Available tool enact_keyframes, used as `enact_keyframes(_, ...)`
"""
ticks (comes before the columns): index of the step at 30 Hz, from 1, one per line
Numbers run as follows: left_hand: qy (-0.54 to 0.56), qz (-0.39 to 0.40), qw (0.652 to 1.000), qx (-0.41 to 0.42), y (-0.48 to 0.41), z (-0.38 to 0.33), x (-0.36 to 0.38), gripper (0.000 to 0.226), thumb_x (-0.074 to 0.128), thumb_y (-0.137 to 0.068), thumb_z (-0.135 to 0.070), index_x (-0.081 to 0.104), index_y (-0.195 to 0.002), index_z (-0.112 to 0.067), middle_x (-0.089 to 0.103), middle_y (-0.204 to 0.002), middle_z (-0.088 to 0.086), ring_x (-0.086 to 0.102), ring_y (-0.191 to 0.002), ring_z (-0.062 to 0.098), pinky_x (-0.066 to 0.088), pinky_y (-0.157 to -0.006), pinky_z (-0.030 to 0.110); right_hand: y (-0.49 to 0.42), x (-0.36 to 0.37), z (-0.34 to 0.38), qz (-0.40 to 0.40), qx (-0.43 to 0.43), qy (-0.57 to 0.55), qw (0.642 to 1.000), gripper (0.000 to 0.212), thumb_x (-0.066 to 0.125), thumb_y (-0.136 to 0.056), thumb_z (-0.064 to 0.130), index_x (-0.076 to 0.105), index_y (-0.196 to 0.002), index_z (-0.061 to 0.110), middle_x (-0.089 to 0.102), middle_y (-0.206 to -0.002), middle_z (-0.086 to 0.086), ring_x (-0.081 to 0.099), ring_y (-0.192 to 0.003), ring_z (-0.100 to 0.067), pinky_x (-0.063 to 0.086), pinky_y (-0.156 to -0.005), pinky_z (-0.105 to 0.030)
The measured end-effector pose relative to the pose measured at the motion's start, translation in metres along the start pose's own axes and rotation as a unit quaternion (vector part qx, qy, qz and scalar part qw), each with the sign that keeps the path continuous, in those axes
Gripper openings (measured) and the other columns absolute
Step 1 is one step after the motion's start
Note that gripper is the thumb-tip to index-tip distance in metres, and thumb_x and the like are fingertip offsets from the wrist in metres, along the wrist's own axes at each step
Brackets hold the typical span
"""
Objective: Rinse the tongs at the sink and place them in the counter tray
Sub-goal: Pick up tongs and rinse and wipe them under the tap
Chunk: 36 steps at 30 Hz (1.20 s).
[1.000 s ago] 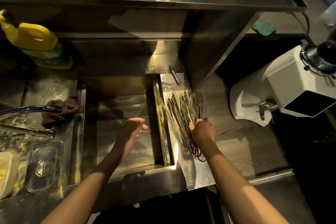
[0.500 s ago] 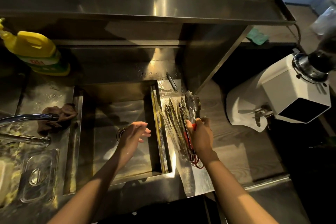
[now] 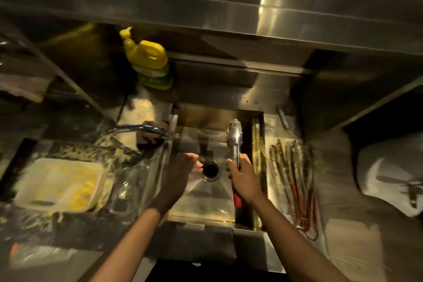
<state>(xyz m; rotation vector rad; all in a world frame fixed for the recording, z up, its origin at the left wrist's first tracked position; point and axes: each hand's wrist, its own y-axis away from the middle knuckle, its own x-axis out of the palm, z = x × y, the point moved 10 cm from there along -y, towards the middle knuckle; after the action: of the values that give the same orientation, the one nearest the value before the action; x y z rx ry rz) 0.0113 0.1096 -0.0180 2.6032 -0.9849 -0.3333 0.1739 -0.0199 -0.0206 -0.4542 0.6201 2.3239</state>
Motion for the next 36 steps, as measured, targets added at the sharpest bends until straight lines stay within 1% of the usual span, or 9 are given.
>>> enact_keyframes(4, 0.015, -0.068, 0.997, -0.016, 0.004, 0.016, -0.061, 0.008, 0.058, -0.093, -0.026, 0.066, -0.093, -0.026, 0.073, -0.084, 0.000, 0.071, -0.080, 0.020, 0.046, -0.062, 0.028, -0.004, 0.067, 0.027, 0.031, 0.033, -0.075, 0.996, 0.014, 0.050, -0.102, 0.030, 0.057, -0.102, 0.017, 0.060, -0.079, -0.006, 0.057, -0.069, -0.016, 0.050, -0.068, -0.045)
enact_keyframes(9, 0.005, -0.124, 0.992, -0.017, 0.008, 0.018, -0.107, 0.013, 0.057, -0.095, -0.007, 0.065, -0.094, -0.017, 0.071, -0.081, 0.005, 0.066, -0.072, 0.014, 0.047, -0.059, 0.021, -0.010, 0.113, 0.050, 0.048, 0.070, -0.170, 0.982, 0.014, 0.048, -0.102, 0.030, 0.059, -0.105, 0.022, 0.057, -0.071, -0.003, 0.054, -0.064, -0.018, 0.044, -0.061, -0.039)
enact_keyframes(15, -0.051, -0.248, 0.967, -0.012, 0.006, 0.033, -0.189, 0.017, 0.057, -0.096, -0.017, 0.064, -0.082, -0.009, 0.067, -0.066, 0.010, 0.065, -0.059, 0.019, 0.050, -0.058, 0.033, -0.015, 0.137, 0.065, 0.026, 0.108, -0.228, 0.967, 0.020, 0.048, -0.102, 0.023, 0.058, -0.108, 0.007, 0.059, -0.073, -0.005, 0.055, -0.067, -0.017, 0.046, -0.063, -0.033)
enact_keyframes(19, -0.158, -0.248, 0.956, -0.014, -0.010, 0.037, -0.213, 0.031, 0.053, -0.090, -0.038, 0.065, -0.092, -0.009, 0.068, -0.082, 0.007, 0.064, -0.071, 0.023, 0.050, -0.067, 0.034, -0.022, 0.141, 0.059, -0.005, 0.119, -0.239, 0.964, 0.017, 0.048, -0.103, 0.023, 0.060, -0.104, 0.012, 0.059, -0.073, -0.005, 0.056, -0.069, -0.016, 0.047, -0.067, -0.036)
enact_keyframes(23, -0.183, -0.336, 0.923, -0.046, -0.021, 0.042, -0.251, 0.031, 0.067, -0.080, -0.016, 0.061, -0.109, -0.006, 0.064, -0.102, 0.013, 0.061, -0.085, 0.026, 0.046, -0.072, 0.033, -0.025, 0.141, 0.045, -0.017, 0.138, -0.219, 0.966, 0.021, 0.048, -0.102, 0.029, 0.063, -0.108, 0.016, 0.063, -0.074, -0.004, 0.058, -0.071, -0.018, 0.047, -0.069, -0.038)
enact_keyframes(27, -0.186, -0.295, 0.936, -0.043, -0.051, 0.051, -0.257, 0.022, 0.053, -0.085, -0.011, 0.065, -0.099, 0.000, 0.067, -0.087, 0.021, 0.063, -0.080, 0.037, 0.048, -0.068, 0.036, -0.023, 0.143, 0.042, -0.022, 0.139, -0.222, 0.965, 0.018, 0.050, -0.102, 0.029, 0.063, -0.107, 0.018, 0.065, -0.083, -0.011, 0.060, -0.073, -0.019, 0.048, -0.068, -0.037)
enact_keyframes(31, -0.160, -0.286, 0.944, -0.025, -0.064, 0.051, -0.261, 0.013, 0.057, -0.093, -0.006, 0.067, -0.086, -0.003, 0.070, -0.075, 0.010, 0.068, -0.072, 0.027, 0.050, -0.059, 0.020, -0.025, 0.142, 0.045, -0.034, 0.145, -0.230, 0.962, 0.019, 0.049, -0.103, 0.027, 0.062, -0.106, 0.013, 0.063, -0.083, -0.009, 0.058, -0.074, -0.018, 0.046, -0.066, -0.031)
enact_keyframes(34, -0.161, -0.265, 0.950, -0.025, -0.077, 0.051, -0.259, 0.010, 0.061, -0.093, -0.009, 0.069, -0.092, -0.003, 0.072, -0.082, 0.014, 0.071, -0.077, 0.027, 0.060, -0.073, 0.038, -0.028, 0.144, 0.047, -0.036, 0.143, -0.235, 0.961, 0.019, 0.050, -0.101, 0.030, 0.064, -0.103, 0.016, 0.065, -0.083, -0.009, 0.060, -0.077, -0.022, 0.048, -0.071, -0.037)
enact_keyframes(36, -0.160, -0.255, 0.953, -0.023, -0.084, 0.044, -0.256, 0.011, 0.060, -0.094, -0.008, 0.068, -0.096, -0.002, 0.072, -0.087, 0.014, 0.070, -0.079, 0.025, 0.060, -0.075, 0.038, -0.029, 0.144, 0.050, -0.039, 0.144, -0.230, 0.962, 0.019, 0.050, -0.102, 0.030, 0.064, -0.101, 0.018, 0.065, -0.083, -0.008, 0.060, -0.077, -0.021, 0.048, -0.070, -0.036)
